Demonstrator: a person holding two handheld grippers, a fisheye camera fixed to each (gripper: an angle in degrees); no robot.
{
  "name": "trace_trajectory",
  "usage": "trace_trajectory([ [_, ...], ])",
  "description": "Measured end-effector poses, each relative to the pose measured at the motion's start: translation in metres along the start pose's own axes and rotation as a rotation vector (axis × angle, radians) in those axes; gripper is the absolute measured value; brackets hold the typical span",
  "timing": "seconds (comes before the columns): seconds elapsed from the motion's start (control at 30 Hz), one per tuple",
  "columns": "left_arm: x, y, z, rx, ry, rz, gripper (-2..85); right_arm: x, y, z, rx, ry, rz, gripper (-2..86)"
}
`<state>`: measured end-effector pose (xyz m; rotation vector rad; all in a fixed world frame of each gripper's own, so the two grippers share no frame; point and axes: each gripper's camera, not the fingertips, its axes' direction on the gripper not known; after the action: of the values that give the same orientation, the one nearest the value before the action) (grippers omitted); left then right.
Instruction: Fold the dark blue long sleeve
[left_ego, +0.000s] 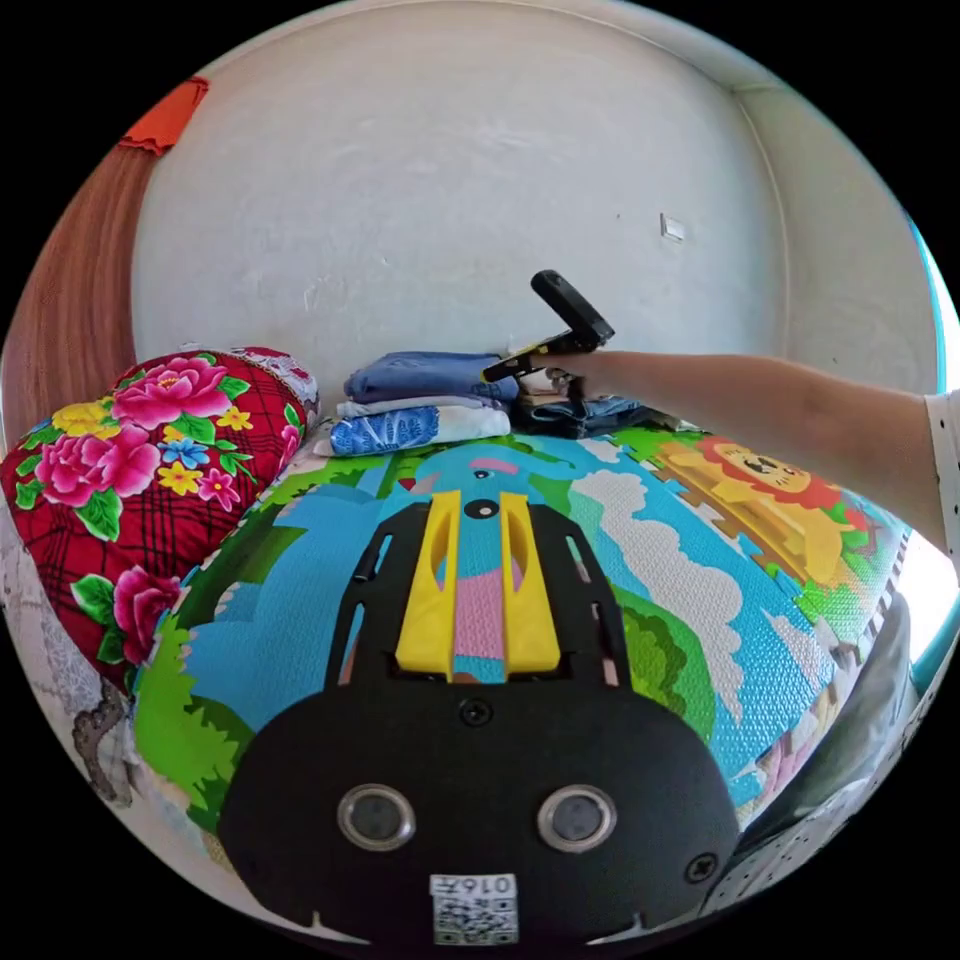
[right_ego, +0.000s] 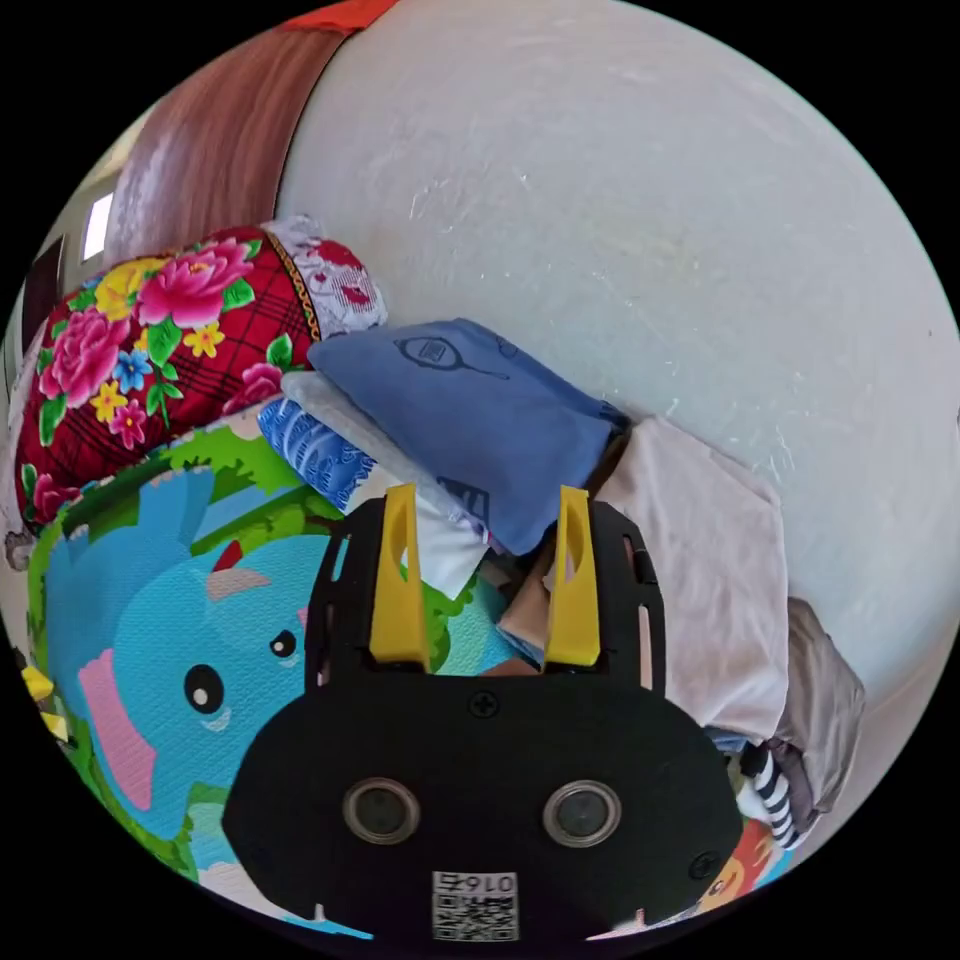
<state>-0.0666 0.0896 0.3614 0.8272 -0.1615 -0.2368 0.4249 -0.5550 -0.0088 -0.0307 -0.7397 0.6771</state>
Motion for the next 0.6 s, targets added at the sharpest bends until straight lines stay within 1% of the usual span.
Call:
trace_trajectory([
  [0.17, -0.013, 0.009, -0.001, -0.023, -0.046, 0.047, 7.1, -0.038, -0.010, 0.051, -0.067, 0.129, -0.028, 16.5],
  [0.2, -0.015, 0.011, -0.003, -0.024, -0.052, 0.052, 7.1, -0.047, -0.011, 0.064, -0.107, 0.162, -0.050, 15.6],
  [0.33, -0.025, 0.017, -0.010, -0.028, -0.042, 0.045, 7.0, -0.085, -0.005, 0.076, -0.116, 0.266, -0.178, 10.4],
  [0.47, -0.035, 0.021, -0.017, -0.029, -0.015, -0.006, 6.7, -0.100, -0.002, 0.069, -0.126, 0.270, -0.212, 7.7],
  [0.6, -0.035, 0.025, -0.028, -0.025, 0.005, -0.043, 6.6, -0.098, -0.001, 0.044, -0.103, 0.187, -0.180, 6.6],
])
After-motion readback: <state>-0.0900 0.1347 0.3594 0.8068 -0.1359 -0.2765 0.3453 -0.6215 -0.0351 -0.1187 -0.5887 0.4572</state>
